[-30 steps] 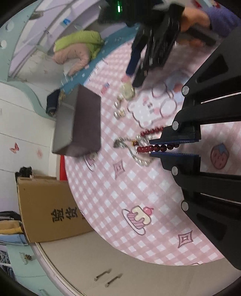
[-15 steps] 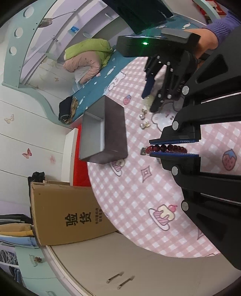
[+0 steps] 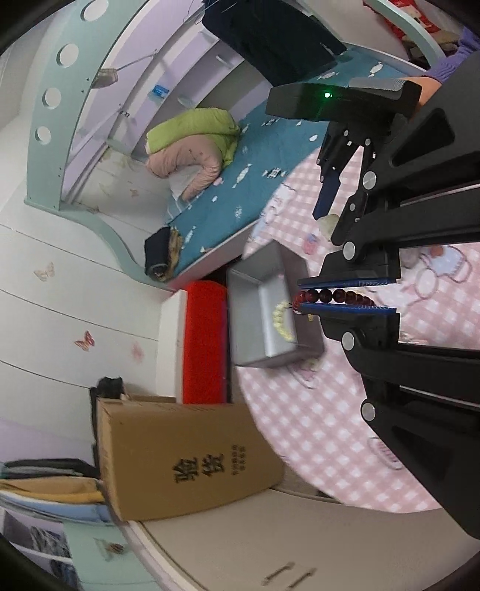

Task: Organize jewelry
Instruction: 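Place the red bracelet in the tin with the left gripper while the right gripper places the jade pendant there, then open both grippers and withdraw them from the tin, then grasp the silver chain with the left gripper while the right gripper grasps a pearl earring, then lower the chain and pearl earring into the tin and open both grippers, then grasp the pink charm with the left gripper while the right gripper grasps the second pearl earring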

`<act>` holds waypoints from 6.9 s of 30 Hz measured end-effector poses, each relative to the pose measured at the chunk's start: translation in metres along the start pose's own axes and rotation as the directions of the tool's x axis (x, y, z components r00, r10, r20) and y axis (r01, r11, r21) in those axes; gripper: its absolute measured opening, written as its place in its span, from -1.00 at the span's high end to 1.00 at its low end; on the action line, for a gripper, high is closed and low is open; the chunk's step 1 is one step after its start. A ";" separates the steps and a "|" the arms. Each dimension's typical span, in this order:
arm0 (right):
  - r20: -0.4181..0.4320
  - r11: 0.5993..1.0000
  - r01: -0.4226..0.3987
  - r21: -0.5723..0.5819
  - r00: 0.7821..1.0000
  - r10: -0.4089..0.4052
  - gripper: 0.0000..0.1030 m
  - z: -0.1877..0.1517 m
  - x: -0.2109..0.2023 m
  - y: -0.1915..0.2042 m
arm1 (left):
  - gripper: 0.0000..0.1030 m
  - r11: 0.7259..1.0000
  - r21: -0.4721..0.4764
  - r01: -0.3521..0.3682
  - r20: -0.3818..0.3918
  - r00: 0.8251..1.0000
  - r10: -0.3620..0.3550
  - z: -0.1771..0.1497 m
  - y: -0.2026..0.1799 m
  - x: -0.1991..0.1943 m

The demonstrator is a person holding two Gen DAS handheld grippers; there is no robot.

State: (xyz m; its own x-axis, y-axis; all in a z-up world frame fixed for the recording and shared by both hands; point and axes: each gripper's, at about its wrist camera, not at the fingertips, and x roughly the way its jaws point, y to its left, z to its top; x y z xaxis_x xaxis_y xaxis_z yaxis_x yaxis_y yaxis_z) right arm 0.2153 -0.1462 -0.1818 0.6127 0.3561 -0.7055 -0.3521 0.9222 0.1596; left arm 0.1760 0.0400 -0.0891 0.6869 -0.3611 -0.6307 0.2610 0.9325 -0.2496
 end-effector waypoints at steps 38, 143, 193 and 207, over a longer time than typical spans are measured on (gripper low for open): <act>-0.059 1.000 0.006 -0.013 0.998 -0.007 0.16 0.078 0.089 0.006 | 0.82 0.996 -0.042 -0.080 -0.205 0.976 0.070 0.040 0.041 0.147; 0.086 0.999 -0.043 -0.015 0.995 0.044 0.77 0.073 -0.007 0.001 | 0.85 0.992 0.101 -0.072 0.102 0.993 0.062 0.071 -0.008 0.016; -0.008 0.990 -0.084 0.113 0.996 0.086 0.72 0.073 0.054 -0.025 | 0.30 0.994 -0.038 -0.101 -0.177 0.980 0.092 0.037 0.036 0.119; 0.008 0.998 -0.039 0.055 0.999 0.039 0.16 0.026 -0.002 0.000 | -0.06 0.988 -0.021 -0.151 -0.111 0.983 0.147 -0.021 0.033 0.051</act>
State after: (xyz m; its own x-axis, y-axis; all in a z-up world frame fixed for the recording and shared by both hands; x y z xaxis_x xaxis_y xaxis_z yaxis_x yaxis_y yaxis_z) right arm 0.2321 -0.1432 -0.1626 0.6039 0.3927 -0.6936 -0.3362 0.9145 0.2250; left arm 0.2053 0.0519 -0.1449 0.6385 -0.2182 -0.7380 0.1403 0.9759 -0.1671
